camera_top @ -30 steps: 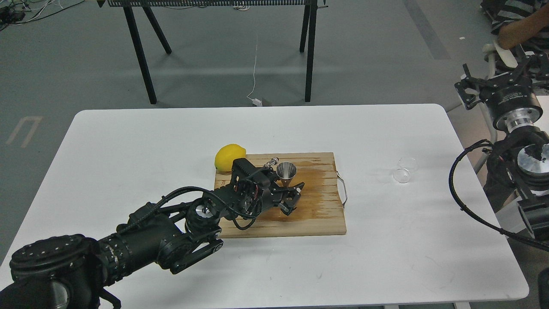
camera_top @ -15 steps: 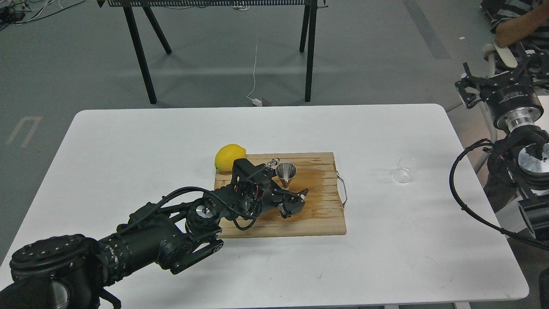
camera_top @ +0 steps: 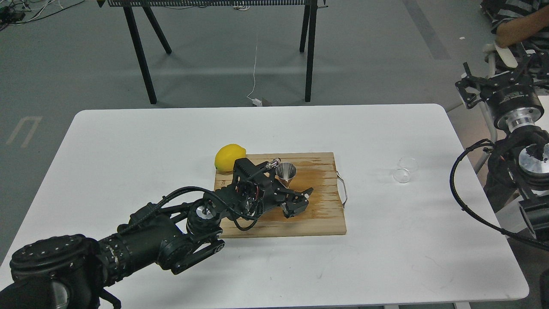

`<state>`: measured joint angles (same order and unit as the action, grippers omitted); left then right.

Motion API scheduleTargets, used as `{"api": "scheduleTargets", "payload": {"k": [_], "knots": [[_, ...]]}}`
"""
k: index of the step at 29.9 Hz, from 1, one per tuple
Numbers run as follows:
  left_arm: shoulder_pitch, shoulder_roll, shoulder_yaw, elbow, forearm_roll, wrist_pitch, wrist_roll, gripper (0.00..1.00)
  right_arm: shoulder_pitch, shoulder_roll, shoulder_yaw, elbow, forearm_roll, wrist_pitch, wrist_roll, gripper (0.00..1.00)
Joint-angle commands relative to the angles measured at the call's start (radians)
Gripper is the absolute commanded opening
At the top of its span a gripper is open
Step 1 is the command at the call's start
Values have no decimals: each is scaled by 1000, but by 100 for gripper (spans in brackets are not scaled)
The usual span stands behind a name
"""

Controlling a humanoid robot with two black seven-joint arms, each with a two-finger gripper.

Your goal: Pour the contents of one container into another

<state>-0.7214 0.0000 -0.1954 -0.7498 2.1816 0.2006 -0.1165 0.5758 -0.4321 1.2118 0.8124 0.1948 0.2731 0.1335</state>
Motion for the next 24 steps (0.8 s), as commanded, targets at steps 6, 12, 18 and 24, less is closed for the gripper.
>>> {"api": "scheduleTargets", "payload": {"k": [6, 12, 18, 24], "knots": [[16, 0, -4, -34, 0, 5, -3, 97, 1, -5, 0, -1, 0, 0, 0, 100], [28, 11, -13, -46, 0, 11, -15, 97, 1, -5, 0, -1, 0, 0, 0, 100], [33, 54, -22, -43, 0, 31, -19, 97, 1, -4, -1, -1, 0, 0, 0, 100], [33, 81, -32, -46, 0, 34, -20, 97, 1, -4, -1, 1, 0, 0, 0, 100]]}}
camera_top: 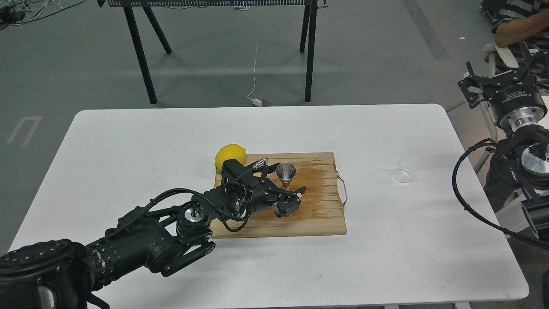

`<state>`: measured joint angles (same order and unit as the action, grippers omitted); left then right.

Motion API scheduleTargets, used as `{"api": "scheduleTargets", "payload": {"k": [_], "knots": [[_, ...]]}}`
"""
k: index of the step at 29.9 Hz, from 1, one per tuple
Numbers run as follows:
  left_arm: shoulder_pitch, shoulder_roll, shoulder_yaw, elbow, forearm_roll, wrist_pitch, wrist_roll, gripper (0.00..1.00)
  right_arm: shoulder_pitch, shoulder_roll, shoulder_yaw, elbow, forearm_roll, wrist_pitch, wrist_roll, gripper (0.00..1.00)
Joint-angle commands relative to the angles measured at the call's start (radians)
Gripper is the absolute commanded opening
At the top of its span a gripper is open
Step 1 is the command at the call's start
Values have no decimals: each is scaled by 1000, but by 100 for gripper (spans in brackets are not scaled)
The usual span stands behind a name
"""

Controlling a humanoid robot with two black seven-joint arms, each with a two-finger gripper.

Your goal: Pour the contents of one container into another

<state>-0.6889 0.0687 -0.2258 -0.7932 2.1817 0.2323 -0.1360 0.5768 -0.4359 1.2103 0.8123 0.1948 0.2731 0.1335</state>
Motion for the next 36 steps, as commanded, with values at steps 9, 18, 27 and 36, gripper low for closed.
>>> {"api": "scheduleTargets", "payload": {"k": [9, 18, 27, 36], "knots": [[46, 124, -3, -98, 0, 25, -1, 98, 0, -11, 0, -1, 0, 0, 0, 100], [110, 275, -95, -163, 0, 68, -22, 98, 11, -11, 0, -2, 0, -11, 0, 100], [207, 324, -406, -172, -162, 117, -60, 98, 14, -14, -3, 4, -2, -6, -12, 100], [210, 413, -490, -316, -934, 27, -62, 98, 17, -46, -66, 7, -2, -8, -15, 100]]}}
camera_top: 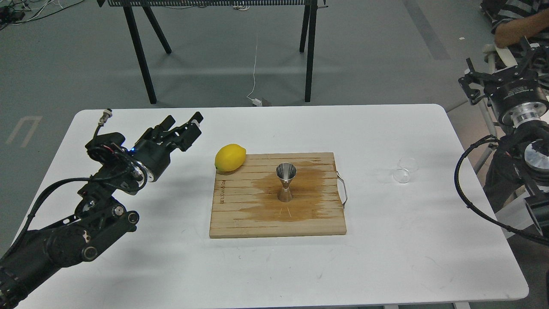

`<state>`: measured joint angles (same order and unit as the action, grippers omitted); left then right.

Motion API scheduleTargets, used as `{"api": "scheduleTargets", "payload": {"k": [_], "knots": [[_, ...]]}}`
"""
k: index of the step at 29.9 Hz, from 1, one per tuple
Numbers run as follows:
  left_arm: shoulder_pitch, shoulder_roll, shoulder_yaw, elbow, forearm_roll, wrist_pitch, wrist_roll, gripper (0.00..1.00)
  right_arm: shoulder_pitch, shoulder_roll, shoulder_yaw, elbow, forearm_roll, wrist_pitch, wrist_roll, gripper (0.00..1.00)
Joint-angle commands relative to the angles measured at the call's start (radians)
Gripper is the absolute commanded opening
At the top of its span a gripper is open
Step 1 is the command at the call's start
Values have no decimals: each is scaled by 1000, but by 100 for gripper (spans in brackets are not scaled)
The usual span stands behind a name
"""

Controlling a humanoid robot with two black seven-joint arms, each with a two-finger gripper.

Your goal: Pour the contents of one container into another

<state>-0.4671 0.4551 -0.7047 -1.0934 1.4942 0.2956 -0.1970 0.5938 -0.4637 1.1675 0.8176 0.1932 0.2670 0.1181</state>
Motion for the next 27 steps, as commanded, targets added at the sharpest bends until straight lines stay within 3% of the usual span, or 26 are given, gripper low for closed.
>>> {"api": "scheduleTargets", "payload": {"k": [1, 5, 10, 17, 20, 27], "knots": [[-22, 34, -25, -16, -329, -61, -2, 98, 0, -23, -29, 2, 0, -2, 0, 100], [-79, 40, -122, 21, -618, -200, -1, 98, -3, -26, -52, 0, 0, 0, 0, 100], [-218, 33, -182, 252, -892, -403, -2, 99, -15, -36, -78, 3, 0, 3, 2, 100], [-309, 30, -179, 542, -1190, -784, -1, 99, -110, -75, -60, 132, 3, 0, 6, 100], [-318, 22, -180, 631, -1201, -784, -9, 99, -198, -92, -14, 262, 2, -9, 12, 100], [-344, 11, -177, 645, -1201, -784, -12, 100, -504, -104, 170, 405, 3, -40, 11, 100]]}}
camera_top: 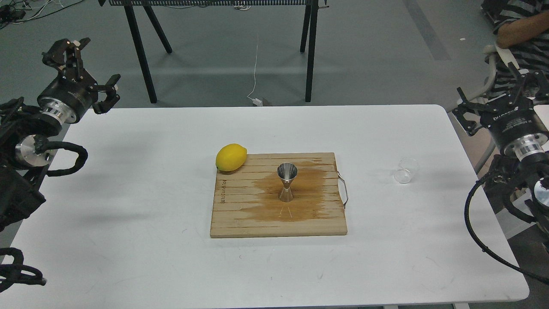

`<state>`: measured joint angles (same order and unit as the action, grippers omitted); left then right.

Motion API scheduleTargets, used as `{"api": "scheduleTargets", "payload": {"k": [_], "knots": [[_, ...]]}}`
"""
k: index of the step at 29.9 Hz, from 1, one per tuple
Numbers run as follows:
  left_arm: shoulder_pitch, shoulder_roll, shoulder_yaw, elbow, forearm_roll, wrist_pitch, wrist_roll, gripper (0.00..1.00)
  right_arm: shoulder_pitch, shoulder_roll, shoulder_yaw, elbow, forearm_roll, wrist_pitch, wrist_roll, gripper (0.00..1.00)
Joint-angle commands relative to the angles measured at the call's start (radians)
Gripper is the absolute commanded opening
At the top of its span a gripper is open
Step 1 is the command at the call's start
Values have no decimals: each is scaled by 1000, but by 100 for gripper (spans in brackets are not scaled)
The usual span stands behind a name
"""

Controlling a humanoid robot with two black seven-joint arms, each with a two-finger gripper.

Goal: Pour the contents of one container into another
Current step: 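Bring the right gripper forward near the clear glass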

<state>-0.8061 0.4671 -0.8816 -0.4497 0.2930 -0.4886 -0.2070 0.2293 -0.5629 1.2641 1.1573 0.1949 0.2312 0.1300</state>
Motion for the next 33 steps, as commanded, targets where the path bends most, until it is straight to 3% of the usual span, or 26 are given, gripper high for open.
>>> {"api": "scheduleTargets", "payload": {"k": [1, 6, 9, 12, 18, 21, 33], "knots": [[-7, -2, 0, 2, 0, 0, -2, 100, -198, -5, 105, 100, 1, -4, -1, 100], [-30, -5, 3, 2, 0, 0, 0, 100, -428, 23, 233, 258, 8, -13, -1, 100], [-50, -15, 4, 2, 0, 0, 0, 100, -494, 107, 271, 285, 20, -13, 2, 100], [-57, -13, 4, 2, 0, 0, 1, 100, -496, 228, 281, 280, 18, -36, 2, 100], [-70, -8, 10, 2, 5, 0, 5, 100, -452, 406, 279, 279, 15, -234, 5, 100], [-73, -13, 9, 0, 2, 0, 5, 100, -412, 458, 270, 249, 14, -282, 7, 100], [-76, -15, 10, -4, 3, 0, 3, 100, -390, 505, 184, 251, 1, -296, 14, 100]]}}
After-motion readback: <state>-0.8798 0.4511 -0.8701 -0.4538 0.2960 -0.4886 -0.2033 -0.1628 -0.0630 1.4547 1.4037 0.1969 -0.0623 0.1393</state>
